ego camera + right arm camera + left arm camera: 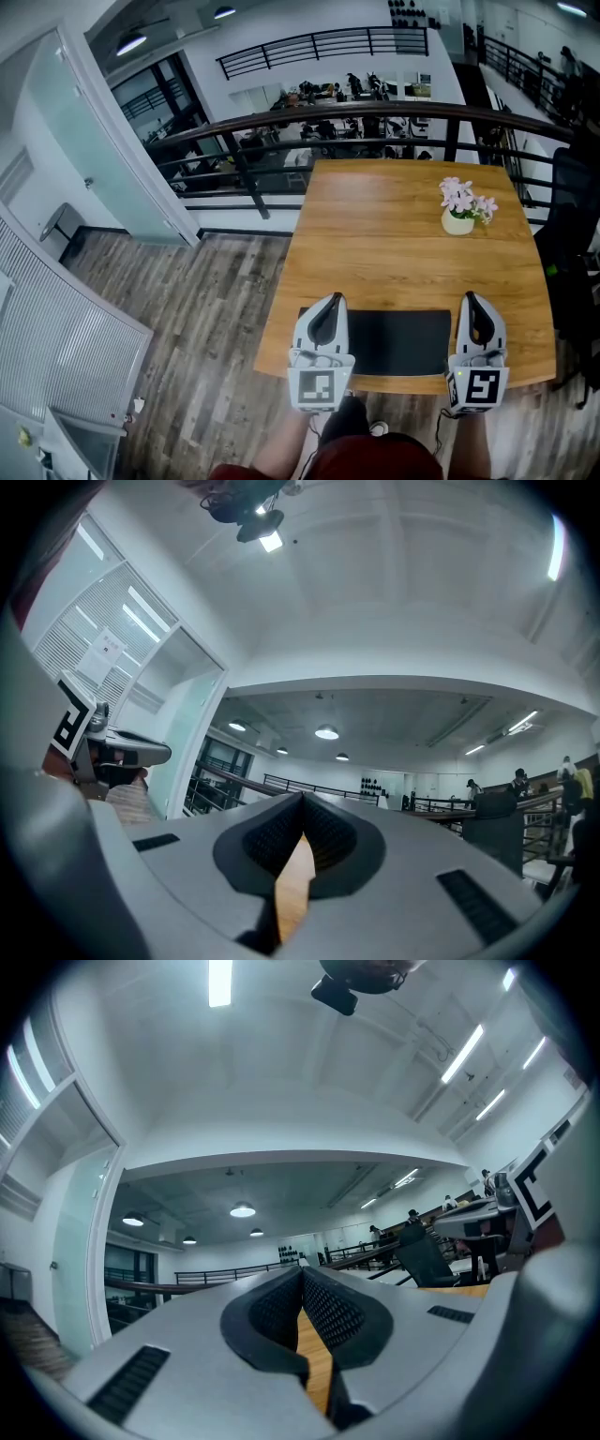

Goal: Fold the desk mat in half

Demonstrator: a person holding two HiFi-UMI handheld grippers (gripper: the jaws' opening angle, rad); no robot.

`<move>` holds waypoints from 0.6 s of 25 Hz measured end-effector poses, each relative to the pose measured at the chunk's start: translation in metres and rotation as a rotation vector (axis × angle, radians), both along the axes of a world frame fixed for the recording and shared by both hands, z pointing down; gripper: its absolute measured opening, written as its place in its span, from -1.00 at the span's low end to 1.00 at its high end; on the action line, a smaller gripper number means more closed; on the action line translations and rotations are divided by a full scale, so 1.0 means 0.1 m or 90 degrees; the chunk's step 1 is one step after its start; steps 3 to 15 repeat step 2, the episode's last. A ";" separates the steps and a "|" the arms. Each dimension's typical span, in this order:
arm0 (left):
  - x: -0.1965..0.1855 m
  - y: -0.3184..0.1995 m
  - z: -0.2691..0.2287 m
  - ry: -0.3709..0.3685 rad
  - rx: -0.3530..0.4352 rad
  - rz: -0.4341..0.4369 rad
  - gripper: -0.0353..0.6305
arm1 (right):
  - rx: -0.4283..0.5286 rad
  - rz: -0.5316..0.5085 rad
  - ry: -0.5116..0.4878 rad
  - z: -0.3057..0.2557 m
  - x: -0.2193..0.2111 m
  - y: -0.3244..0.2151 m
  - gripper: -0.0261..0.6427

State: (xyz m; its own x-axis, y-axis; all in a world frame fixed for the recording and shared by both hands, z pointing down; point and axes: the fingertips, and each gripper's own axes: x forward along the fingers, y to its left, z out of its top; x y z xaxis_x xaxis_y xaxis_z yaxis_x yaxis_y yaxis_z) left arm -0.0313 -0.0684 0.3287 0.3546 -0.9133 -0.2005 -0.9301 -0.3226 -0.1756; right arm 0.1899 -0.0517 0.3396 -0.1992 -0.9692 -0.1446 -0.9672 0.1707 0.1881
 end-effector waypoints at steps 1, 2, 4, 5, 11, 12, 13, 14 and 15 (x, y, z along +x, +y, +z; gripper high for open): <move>0.01 0.00 0.00 0.000 0.002 0.001 -0.83 | -0.001 0.001 0.000 0.01 0.01 0.00 -0.90; 0.01 -0.01 0.00 0.000 0.005 0.002 -0.83 | -0.001 0.003 0.000 0.01 0.02 -0.01 -0.90; 0.01 -0.01 0.00 0.000 0.005 0.002 -0.83 | -0.001 0.003 0.000 0.01 0.02 -0.01 -0.90; 0.01 -0.01 0.00 0.000 0.005 0.002 -0.83 | -0.001 0.003 0.000 0.01 0.02 -0.01 -0.90; 0.01 -0.01 0.00 0.000 0.005 0.002 -0.83 | -0.001 0.003 0.000 0.01 0.02 -0.01 -0.90; 0.01 -0.01 0.00 0.000 0.005 0.002 -0.83 | -0.001 0.003 0.000 0.01 0.02 -0.01 -0.90; 0.01 -0.01 0.00 0.000 0.005 0.002 -0.83 | -0.001 0.003 0.000 0.01 0.02 -0.01 -0.90; 0.01 -0.01 0.00 0.000 0.005 0.002 -0.83 | -0.001 0.003 0.000 0.01 0.02 -0.01 -0.90; 0.01 -0.01 0.00 0.000 0.005 0.002 -0.83 | -0.001 0.003 0.000 0.01 0.02 -0.01 -0.90</move>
